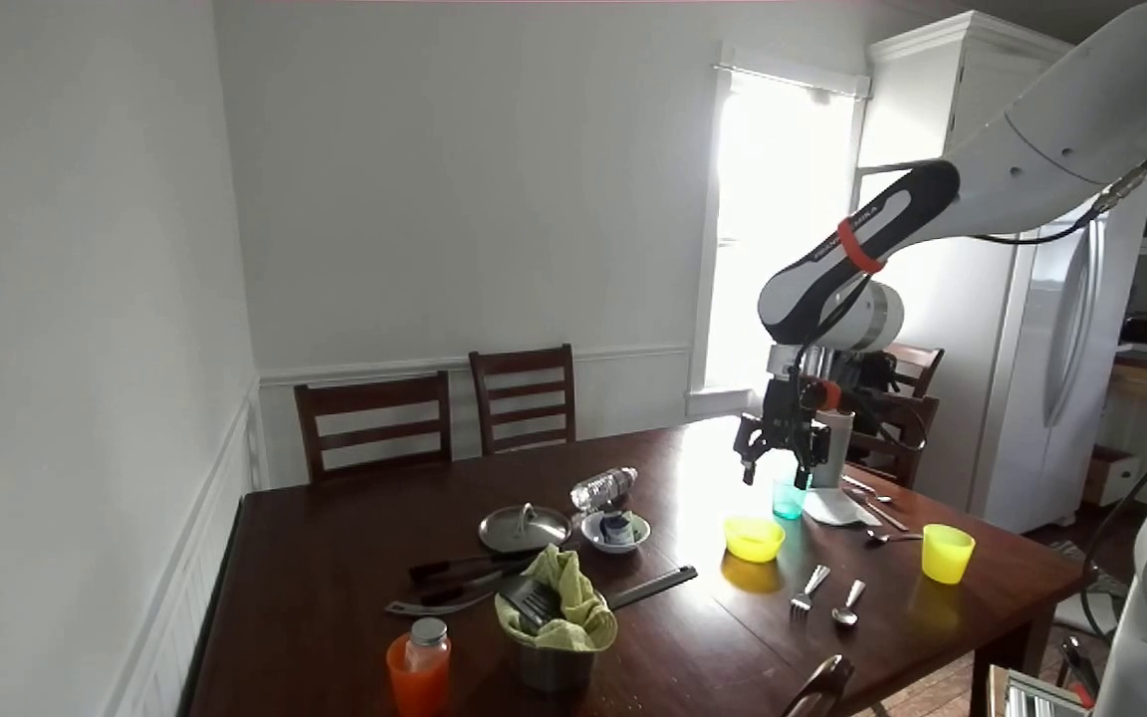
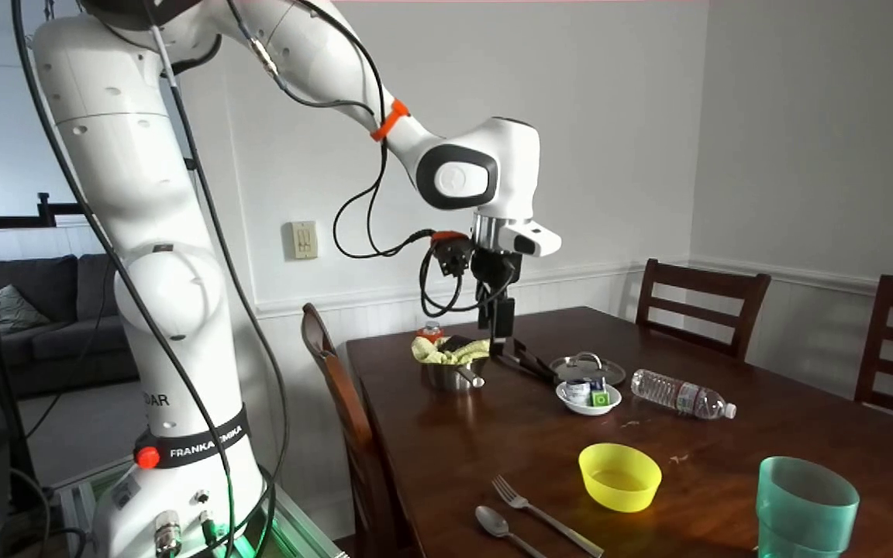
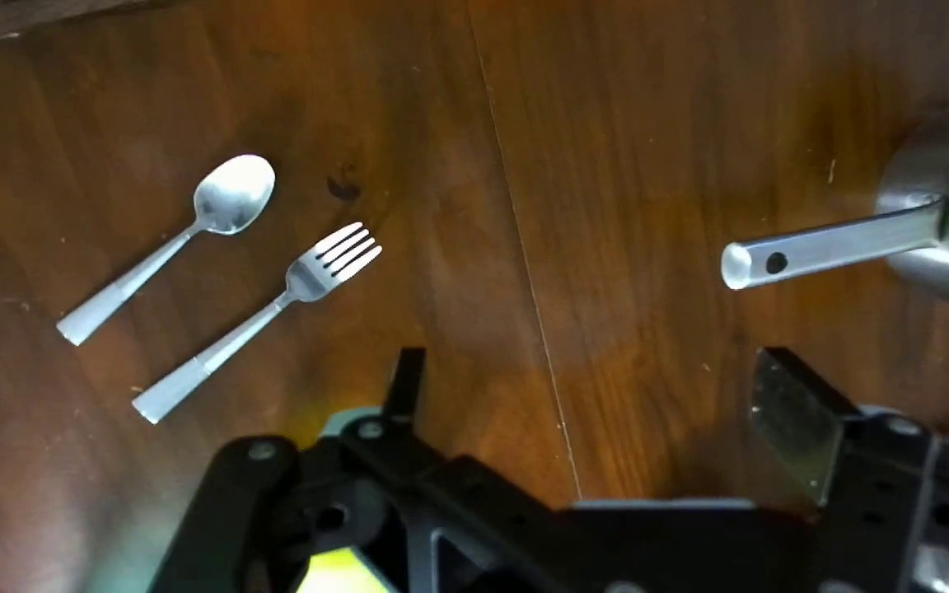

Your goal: Put one silver fork and spoon on top of the yellow bowl.

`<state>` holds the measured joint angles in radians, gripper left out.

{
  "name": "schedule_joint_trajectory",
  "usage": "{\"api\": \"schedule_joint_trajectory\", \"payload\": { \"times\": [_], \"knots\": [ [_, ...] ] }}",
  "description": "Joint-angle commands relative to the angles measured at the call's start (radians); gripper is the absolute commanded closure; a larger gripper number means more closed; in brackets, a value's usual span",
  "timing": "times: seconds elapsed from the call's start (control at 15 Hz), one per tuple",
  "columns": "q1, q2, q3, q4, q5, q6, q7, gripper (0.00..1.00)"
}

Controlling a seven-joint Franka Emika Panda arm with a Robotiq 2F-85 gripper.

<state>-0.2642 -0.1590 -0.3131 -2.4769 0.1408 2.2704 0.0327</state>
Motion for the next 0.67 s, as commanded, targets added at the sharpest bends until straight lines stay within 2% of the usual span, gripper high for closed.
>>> {"api": "schedule_joint_trajectory", "payload": {
  "times": [0.0, 0.2, 0.27, 0.6],
  "knots": [
    [-0.034, 0.042, -0.025, -0.052, 0.081, 0.106, 0.026, 0.00],
    [-0.048, 0.103, -0.054, -0.055, 0.160, 0.136, -0.040, 0.00],
    [-0.045, 0.065, -0.033, -0.057, 0.102, 0.109, 0.003, 0.00],
    [-0.051, 0.102, -0.045, -0.057, 0.129, 0.123, -0.016, 0.00]
  ]
}}
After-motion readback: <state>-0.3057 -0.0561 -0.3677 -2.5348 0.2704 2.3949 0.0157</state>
